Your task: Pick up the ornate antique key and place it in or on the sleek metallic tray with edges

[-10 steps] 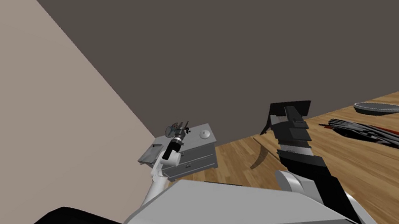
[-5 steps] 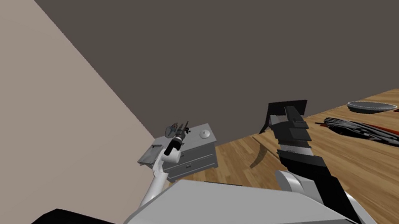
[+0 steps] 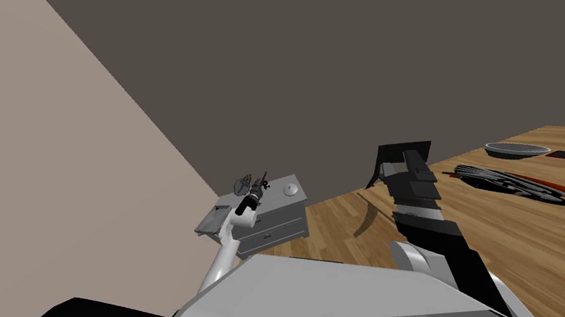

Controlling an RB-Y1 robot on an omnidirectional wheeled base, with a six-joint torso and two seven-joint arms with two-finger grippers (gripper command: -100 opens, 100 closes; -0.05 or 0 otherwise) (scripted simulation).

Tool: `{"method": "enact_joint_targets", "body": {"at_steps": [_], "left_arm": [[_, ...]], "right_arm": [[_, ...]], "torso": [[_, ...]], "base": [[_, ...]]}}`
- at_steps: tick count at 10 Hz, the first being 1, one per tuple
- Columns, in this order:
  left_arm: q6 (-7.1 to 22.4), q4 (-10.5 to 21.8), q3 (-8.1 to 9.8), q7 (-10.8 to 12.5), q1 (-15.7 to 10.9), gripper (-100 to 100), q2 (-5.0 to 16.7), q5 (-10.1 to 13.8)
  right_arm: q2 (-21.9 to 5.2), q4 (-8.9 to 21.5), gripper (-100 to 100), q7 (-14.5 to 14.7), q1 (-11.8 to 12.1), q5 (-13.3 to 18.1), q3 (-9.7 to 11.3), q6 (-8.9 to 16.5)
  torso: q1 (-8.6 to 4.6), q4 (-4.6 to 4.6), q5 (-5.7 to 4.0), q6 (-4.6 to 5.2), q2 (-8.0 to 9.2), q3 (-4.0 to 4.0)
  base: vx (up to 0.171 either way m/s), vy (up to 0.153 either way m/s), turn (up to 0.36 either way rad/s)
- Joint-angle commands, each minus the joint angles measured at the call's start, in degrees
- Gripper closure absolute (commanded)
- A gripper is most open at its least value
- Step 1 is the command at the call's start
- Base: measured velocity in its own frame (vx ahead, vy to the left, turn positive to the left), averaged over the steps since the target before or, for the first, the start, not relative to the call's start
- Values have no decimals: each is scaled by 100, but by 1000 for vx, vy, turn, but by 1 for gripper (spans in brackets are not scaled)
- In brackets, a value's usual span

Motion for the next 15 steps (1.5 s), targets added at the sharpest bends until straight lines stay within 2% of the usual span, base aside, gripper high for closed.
{"method": "enact_joint_targets", "body": {"at_steps": [1, 2, 3, 4, 5, 6, 9, 10, 11, 12, 15], "left_arm": [[286, 162, 24, 47, -84, -100, 41, 50], [451, 162, 24, 47, -84, -100, 41, 50], [636, 343, 41, 78, -205, -100, 44, 77], [779, 343, 41, 78, -205, -100, 44, 77], [937, 523, 61, 106, -323, -100, 38, 105], [1089, 523, 61, 106, -323, -100, 38, 105], [1578, 875, 103, 154, -551, -100, 6, 168], [1737, 875, 103, 154, -551, -100, 6, 168], [1765, 875, 103, 154, -551, -100, 6, 168], [1978, 1046, 125, 173, -660, -100, -20, 201], [2372, 1211, 148, 190, -764, -100, -52, 236]], "right_arm": [[0, 0, 0, 0, 0, 0, 0, 0], [0, 0, 0, 0, 0, 0, 0, 0], [0, 0, 0, 0, 0, 0, 0, 0], [0, 0, 0, 0, 0, 0, 0, 0], [0, 0, 0, 0, 0, 0, 0, 0], [0, 0, 0, 0, 0, 0, 0, 0], [0, 0, 0, 0, 0, 0, 0, 0], [0, 0, 0, 0, 0, 0, 0, 0], [0, 0, 0, 0, 0, 0, 0, 0], [0, 0, 0, 0, 0, 0, 0, 0], [0, 0, 0, 0, 0, 0, 0, 0]], "torso": [[0, 0, 0, 0, 0, 0], [4, 0, 1, 0, -1, -1], [4, 0, 1, -1, 1, 0], [6, 0, 2, 0, 1, 0], [5, 0, 1, 0, -2, -1], [10, -1, 2, 0, -3, -2], [5, -1, 2, 0, -6, -3], [8, -1, 2, 0, -7, -4], [5, -2, 2, -1, -7, -4], [-2, -1, 0, -1, -4, -3], [12, -2, 3, -1, -7, -4]], "base": [[1, 39, -39], [-7, 38, -20], [-6, 43, -31], [2, 41, -25], [3, 53, -35], [7, 47, -18], [12, 47, -22], [13, 42, -13], [8, 20, 3], [18, 34, -18], [16, 52, -13]]}}
